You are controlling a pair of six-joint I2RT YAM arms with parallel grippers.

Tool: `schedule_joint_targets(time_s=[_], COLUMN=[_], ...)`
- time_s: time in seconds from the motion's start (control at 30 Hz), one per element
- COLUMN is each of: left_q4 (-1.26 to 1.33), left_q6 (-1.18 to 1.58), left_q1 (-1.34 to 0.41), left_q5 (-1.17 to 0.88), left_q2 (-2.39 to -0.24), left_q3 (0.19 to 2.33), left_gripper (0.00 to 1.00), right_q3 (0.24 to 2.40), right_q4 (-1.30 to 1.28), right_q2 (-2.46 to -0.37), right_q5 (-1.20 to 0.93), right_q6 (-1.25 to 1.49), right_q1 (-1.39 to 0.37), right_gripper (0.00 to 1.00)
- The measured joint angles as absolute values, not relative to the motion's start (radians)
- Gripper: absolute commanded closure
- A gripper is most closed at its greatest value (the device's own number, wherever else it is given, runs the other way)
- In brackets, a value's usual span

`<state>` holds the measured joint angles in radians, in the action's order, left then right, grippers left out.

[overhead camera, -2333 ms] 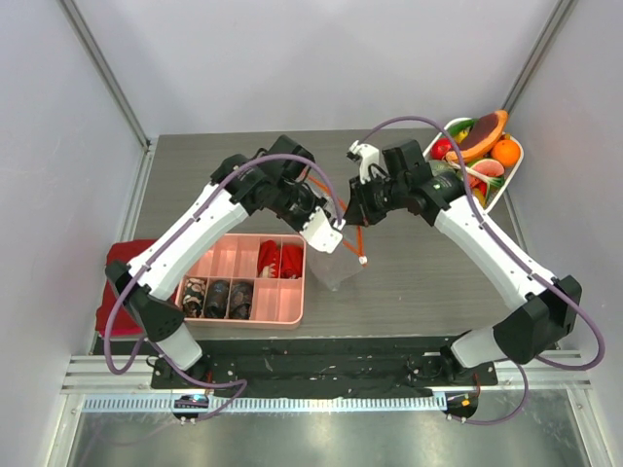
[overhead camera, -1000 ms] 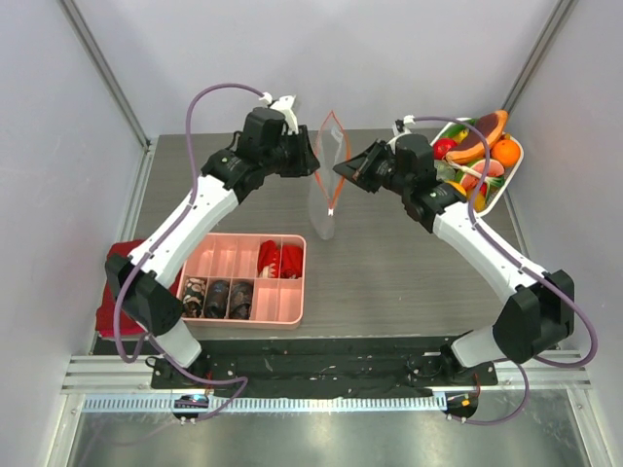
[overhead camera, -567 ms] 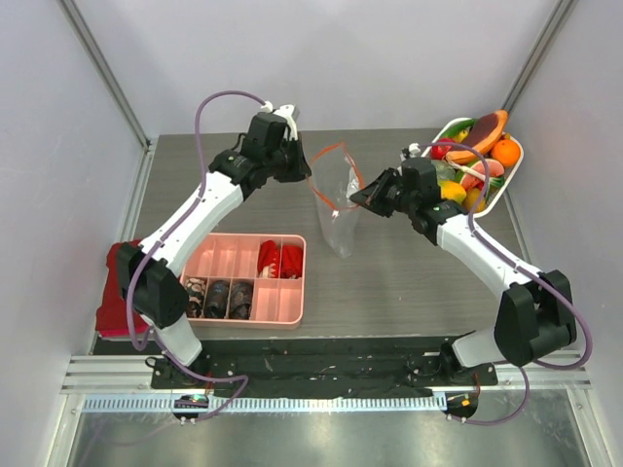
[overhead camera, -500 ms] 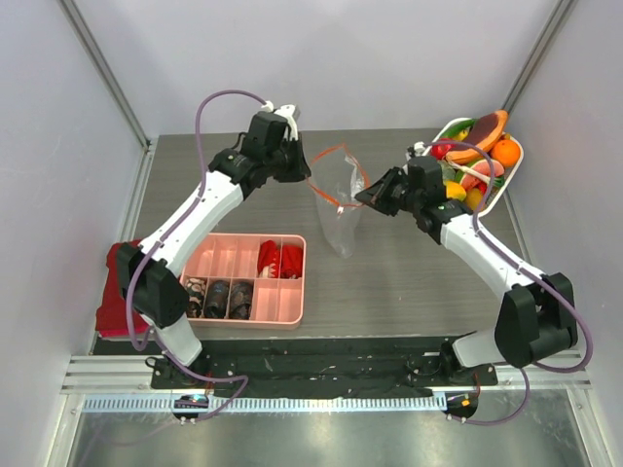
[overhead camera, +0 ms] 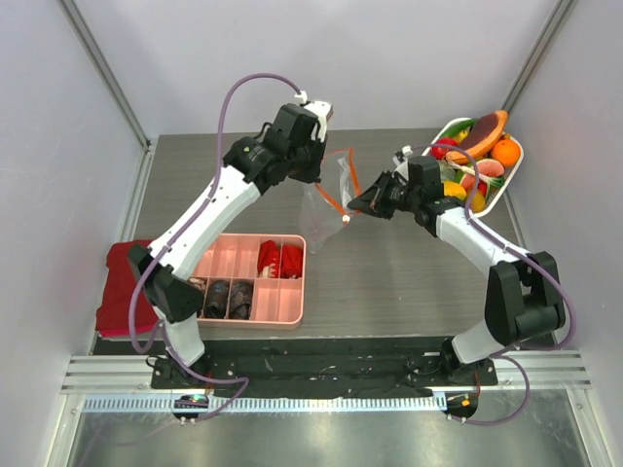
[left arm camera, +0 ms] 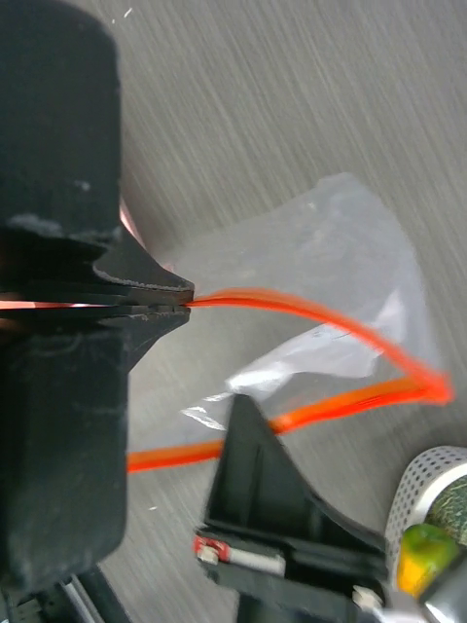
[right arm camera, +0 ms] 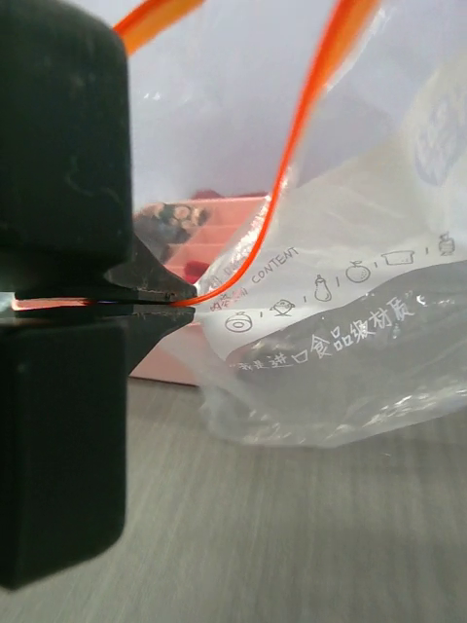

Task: Place the food in the zip-top bag and seal the zipper
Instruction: Open the zipper of the food storage bag.

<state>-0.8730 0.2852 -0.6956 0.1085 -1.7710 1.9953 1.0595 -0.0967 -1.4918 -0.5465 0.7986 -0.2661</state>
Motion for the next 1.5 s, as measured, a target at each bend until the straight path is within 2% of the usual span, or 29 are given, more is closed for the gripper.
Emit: schedule_joint_targets(time_s=[0.13,0.33,0.47,0.63,0.7,0.8,0.83,0.9,0.93,1.13,1.23,1.37,1.5], left_q4=[-0.940,-0.976,-0.967,-0.929,-0.896,-0.826,-0.802,-0.766,-0.757,-0.683,-0.660,-0.643,-0.637], left_q6=[0.275,0.270,0.269,0.316,0.339,0.375,0.387,0.405,0.411,0.443,0.458,0.472,0.484], left_q1=[-0.695,-0.698,-0.692,-0.630,-0.595,-0.557,-0.551,-0.549,-0.551,-0.570,-0.574,-0.574,-0.574], left_q5=[0.140,0.170,0.168,0.055,0.002,-0.095,-0.124,-0.184,-0.204,-0.292,-0.313,-0.320,-0.326], left_q2=[-1.835,-1.837,-1.857,-1.948,-1.956,-1.948,-1.942,-1.923,-1.919,-1.898,-1.892,-1.891,-1.891], left_q3=[2.097,2.084,2.035,2.000,1.958,1.876,1.848,1.797,1.787,1.776,1.775,1.775,1.776], left_gripper=[1.00,1.00,1.00,1.00,1.00,1.00,1.00,1.00,1.00,1.00,1.00,1.00,1.00], right_q3=[1.009,1.013,1.060,1.079,1.079,1.091,1.103,1.139,1.158,1.322,1.402,1.539,1.724], right_q4=[-0.015,0.097,-0.020,-0.225,-0.280,-0.341,-0.360,-0.394,-0.405,-0.474,-0.540,-0.661,-0.830], right_q2=[-1.533,-1.538,-1.556,-1.563,-1.562,-1.554,-1.548,-1.531,-1.525,-1.475,-1.435,-1.414,-1.441], right_q5=[-0.640,-0.702,-0.666,-0.539,-0.488,-0.441,-0.429,-0.420,-0.419,-0.420,-0.428,-0.444,-0.447], right_q6=[0.891,0.942,0.820,0.599,0.532,0.449,0.423,0.381,0.368,0.267,0.201,0.076,-0.097], right_q1=[-0.273,-0.313,-0.289,-0.211,-0.192,-0.188,-0.188,-0.189,-0.189,-0.184,-0.156,-0.047,0.119], right_gripper=[0.99,0.99,0.99,0.98,0.90,0.65,0.51,0.42,0.34,0.13,0.05,0.00,0.00])
